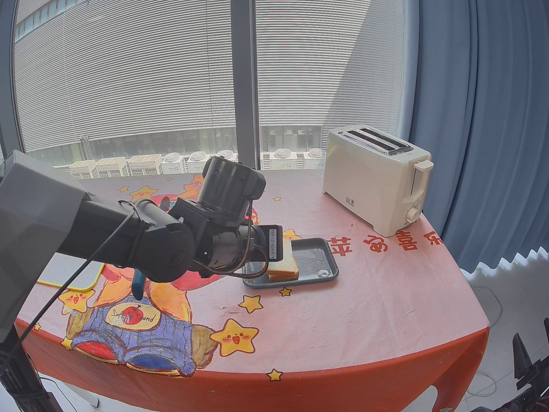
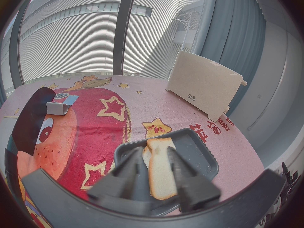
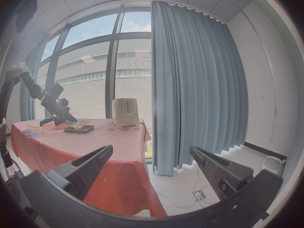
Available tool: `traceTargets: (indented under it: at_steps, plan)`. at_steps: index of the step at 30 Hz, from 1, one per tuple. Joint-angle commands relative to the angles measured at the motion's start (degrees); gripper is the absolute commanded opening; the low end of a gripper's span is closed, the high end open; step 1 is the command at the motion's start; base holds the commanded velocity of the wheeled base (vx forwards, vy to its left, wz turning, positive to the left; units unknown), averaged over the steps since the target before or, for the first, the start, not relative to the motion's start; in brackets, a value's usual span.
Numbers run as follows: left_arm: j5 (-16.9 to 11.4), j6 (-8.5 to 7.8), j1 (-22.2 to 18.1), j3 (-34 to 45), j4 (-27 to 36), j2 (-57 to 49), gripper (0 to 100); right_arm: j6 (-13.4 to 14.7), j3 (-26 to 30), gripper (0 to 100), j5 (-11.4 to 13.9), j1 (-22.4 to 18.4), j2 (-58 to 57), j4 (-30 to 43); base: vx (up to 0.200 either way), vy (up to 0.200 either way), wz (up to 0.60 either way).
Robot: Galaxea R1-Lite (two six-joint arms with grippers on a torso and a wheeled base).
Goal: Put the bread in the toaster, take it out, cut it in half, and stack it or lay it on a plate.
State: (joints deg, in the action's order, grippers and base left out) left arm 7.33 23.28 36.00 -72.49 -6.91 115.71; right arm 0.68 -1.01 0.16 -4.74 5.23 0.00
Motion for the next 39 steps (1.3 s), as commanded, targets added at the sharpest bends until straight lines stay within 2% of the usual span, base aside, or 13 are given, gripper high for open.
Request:
traceTargets:
  at_steps: [1, 6, 13, 25, 30, 34, 39]
  plan:
    - [0.06, 0.09, -0.05, -0.29, -0.03, -0.05, 100, 0.02, 0.92, 100, 0.02, 0.00, 0.04, 0.00, 0.000, 0.000, 0.00]
    - [0.14, 1.15, -0.23, -0.38, -0.29, -0.14, 100, 0.02, 0.92, 100, 0.11, 0.00, 0.04, 0.00, 0.000, 0.000, 0.00]
    - [-0.03, 1.15, -0.14, -0.38, -0.47, -1.10, 100, 0.02, 0.92, 100, 0.02, 0.00, 0.04, 0.00, 0.000, 0.000, 0.00]
    - [0.67, 0.71, -1.19, 4.81, -0.65, -12.35, 100, 0.02, 0.92, 100, 0.02, 0.00, 0.04, 0.00, 0.000, 0.000, 0.00]
    - [1.73, 0.62, -3.83, 8.59, -0.73, -19.91, 100, 0.02, 0.92, 100, 0.02, 0.00, -0.04, 0.00, 0.000, 0.000, 0.00]
    - [3.57, -0.17, -7.08, 12.90, -1.44, -27.03, 100, 0.02, 1.01, 100, 0.02, 0.00, 0.04, 0.00, 0.000, 0.000, 0.00]
    - [3.57, -4.39, -11.21, 22.91, -8.21, -37.40, 100, 0.02, 0.92, 100, 0.02, 0.00, -0.04, 0.00, 0.000, 0.000, 0.00]
